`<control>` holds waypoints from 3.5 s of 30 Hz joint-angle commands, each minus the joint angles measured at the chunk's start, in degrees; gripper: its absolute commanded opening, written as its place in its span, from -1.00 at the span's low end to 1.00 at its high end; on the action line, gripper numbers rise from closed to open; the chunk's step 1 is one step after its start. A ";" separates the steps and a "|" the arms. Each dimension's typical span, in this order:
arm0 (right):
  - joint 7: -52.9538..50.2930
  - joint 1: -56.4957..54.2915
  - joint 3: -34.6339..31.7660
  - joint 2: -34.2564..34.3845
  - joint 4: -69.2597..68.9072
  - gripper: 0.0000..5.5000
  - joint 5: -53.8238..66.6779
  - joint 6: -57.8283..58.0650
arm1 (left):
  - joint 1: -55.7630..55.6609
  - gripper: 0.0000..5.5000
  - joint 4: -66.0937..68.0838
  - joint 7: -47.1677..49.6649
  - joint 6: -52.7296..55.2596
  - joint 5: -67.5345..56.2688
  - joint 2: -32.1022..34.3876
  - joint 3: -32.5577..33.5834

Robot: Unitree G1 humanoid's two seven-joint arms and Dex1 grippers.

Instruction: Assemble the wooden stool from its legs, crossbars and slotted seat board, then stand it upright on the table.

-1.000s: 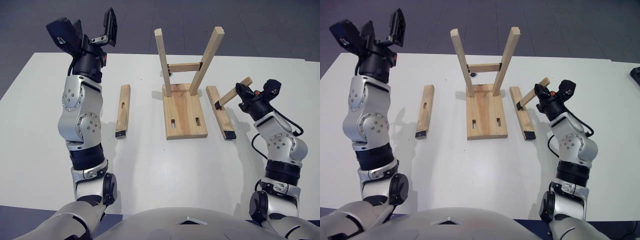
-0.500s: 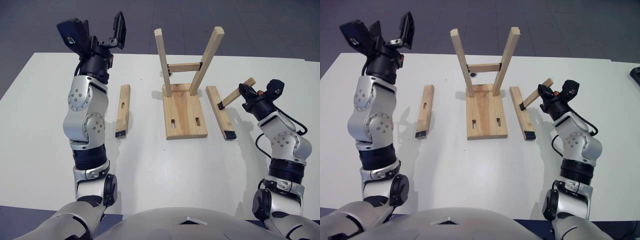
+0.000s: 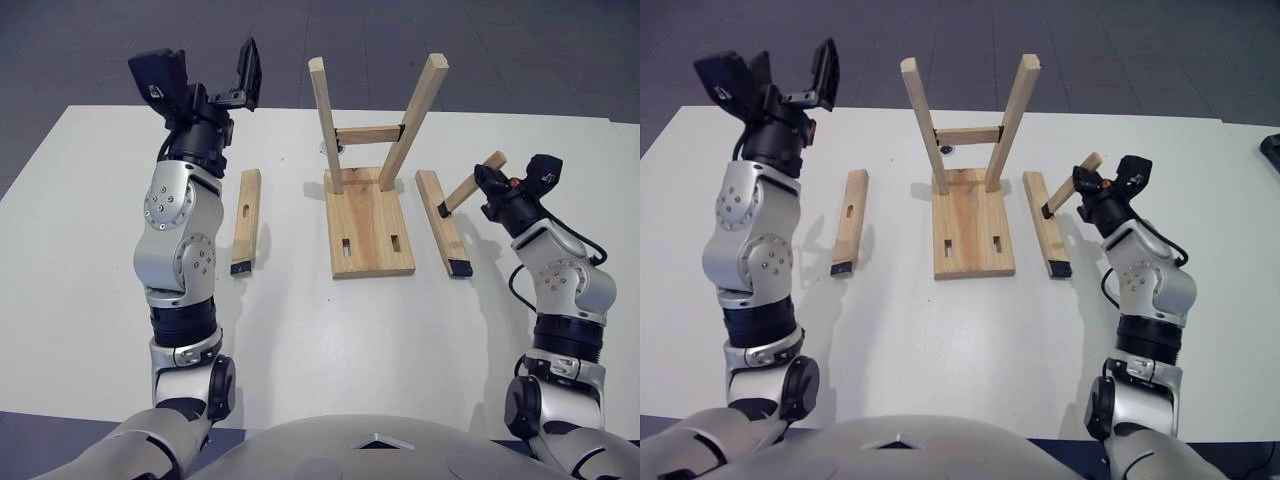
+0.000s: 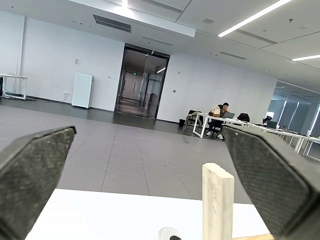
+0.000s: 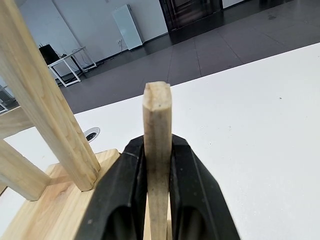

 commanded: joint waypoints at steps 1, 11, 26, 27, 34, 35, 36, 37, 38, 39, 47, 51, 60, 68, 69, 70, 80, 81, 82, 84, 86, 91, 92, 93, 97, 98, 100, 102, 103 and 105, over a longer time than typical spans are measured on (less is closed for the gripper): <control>-1.44 6.19 4.39 2.28 -2.58 -0.84 -4.29 -0.15 | 1.17 0.96 -1.83 0.77 1.63 1.19 -0.12 -0.67; -0.88 17.22 8.74 4.93 -3.18 -0.84 -9.64 -8.03 | 2.36 0.96 -4.44 1.54 3.47 2.60 -0.73 -1.27; -2.61 21.76 16.29 2.65 4.13 -0.84 -20.56 -10.61 | 1.62 0.96 -6.09 1.90 5.34 4.07 -0.86 -2.61; -2.39 22.34 17.46 2.14 3.79 -0.84 -21.78 -11.09 | 1.65 0.96 -6.24 1.93 5.53 4.07 -0.70 -2.44; -4.43 14.98 16.83 4.26 2.03 -0.84 -20.43 -9.57 | 0.33 0.96 -6.23 2.46 5.83 4.30 -1.05 -2.22; -4.76 14.51 16.58 4.22 2.13 -0.84 -20.42 -9.62 | 0.18 0.96 -6.04 2.39 5.75 4.35 -1.08 -2.33; -5.18 14.15 16.32 4.19 2.23 -0.84 -20.54 -9.62 | -0.01 0.96 -5.77 2.27 5.66 4.34 -1.05 -2.35; -5.65 13.88 15.92 4.18 2.03 -0.84 -20.50 -9.34 | -0.10 0.96 -5.65 2.17 5.62 4.31 -1.01 -2.32; -5.96 13.46 15.47 4.24 1.68 -0.84 -20.18 -9.06 | -0.17 0.96 -5.44 2.04 5.53 4.32 -0.97 -2.22; -6.23 12.97 15.03 4.34 1.39 -0.84 -19.81 -8.84 | -0.23 0.96 -5.25 1.92 5.45 4.34 -0.94 -2.11; -6.37 8.28 11.46 5.07 0.86 -0.34 -18.02 -7.30 | -1.18 0.96 -3.66 1.22 4.57 4.68 -0.87 -1.81; -5.52 7.54 10.50 4.64 -0.99 -0.14 -17.78 -7.63 | -1.40 0.96 -3.28 1.01 4.24 4.87 -0.94 -1.63; -5.00 2.32 11.43 3.77 -9.17 0.38 -18.56 -6.33 | -1.60 0.96 -2.27 1.05 3.08 5.47 -1.11 -1.58; -6.20 -4.11 10.42 5.29 -8.10 0.83 -18.81 -8.80 | -2.25 0.96 -0.57 0.87 1.77 6.20 -1.31 -1.86; -6.25 -4.90 10.13 5.41 -7.42 0.89 -18.78 -9.51 | -2.29 0.96 -0.41 0.79 1.59 6.30 -1.36 -1.88; -6.21 -5.64 9.92 5.54 -6.86 0.95 -18.71 -10.16 | -2.32 0.96 -0.24 0.78 1.36 6.43 -1.38 -1.87; -5.25 -14.80 9.91 4.95 1.28 0.95 -20.26 -15.04 | -2.64 0.96 1.74 1.57 -0.52 7.93 -1.84 -1.74; -5.29 -16.79 9.00 4.60 1.86 0.95 -19.67 -15.31 | -2.75 0.96 2.04 1.60 -0.71 8.07 -1.81 -1.74; -5.19 -19.28 8.01 4.04 2.44 0.95 -19.04 -15.93 | -3.00 0.96 2.43 1.65 -1.01 8.25 -1.79 -1.63; -5.10 -23.80 6.43 3.24 3.22 0.95 -17.80 -16.60 | -3.49 0.96 3.30 1.84 -1.76 8.66 -1.89 -1.29; -5.07 -26.92 5.56 3.13 3.68 0.95 -16.97 -17.26 | -3.69 0.96 3.88 2.14 -2.39 9.08 -2.04 -1.19; -4.80 -25.28 5.59 4.40 6.03 0.95 -16.76 -19.09 | -3.18 0.96 4.15 2.63 -3.18 9.63 -2.55 -1.46; -5.91 -22.51 5.92 5.26 6.98 0.95 -17.99 -20.44 | -3.04 0.96 4.10 2.61 -3.15 9.59 -2.63 -1.45; -7.26 -18.42 6.82 6.44 8.48 0.95 -19.59 -20.87 | -2.95 0.96 4.06 2.55 -3.07 9.49 -2.67 -1.40; -10.99 -5.30 11.38 9.66 15.57 0.95 -26.06 -23.07 | -2.87 0.96 4.10 2.14 -2.66 9.17 -2.68 -1.11; -11.00 -4.59 11.97 9.91 16.70 0.95 -26.63 -23.99 | -2.78 0.96 4.02 2.01 -2.40 9.10 -2.63 -1.12; -11.64 -5.55 11.97 9.72 18.67 0.95 -27.46 -26.01 | -2.70 0.96 4.21 1.63 -2.16 9.10 -2.46 -1.16; -11.65 -8.27 11.05 9.17 20.39 0.95 -27.15 -27.79 | -2.68 0.96 4.59 1.40 -2.24 9.22 -2.22 -1.00; -11.69 -9.47 10.84 8.83 21.02 0.95 -27.20 -28.35 | -2.73 0.96 4.72 1.40 -2.29 9.28 -2.17 -0.91; -11.27 -10.92 10.26 8.27 20.73 0.95 -26.55 -28.90 | -3.16 0.96 5.09 1.30 -2.39 9.36 -2.21 -1.01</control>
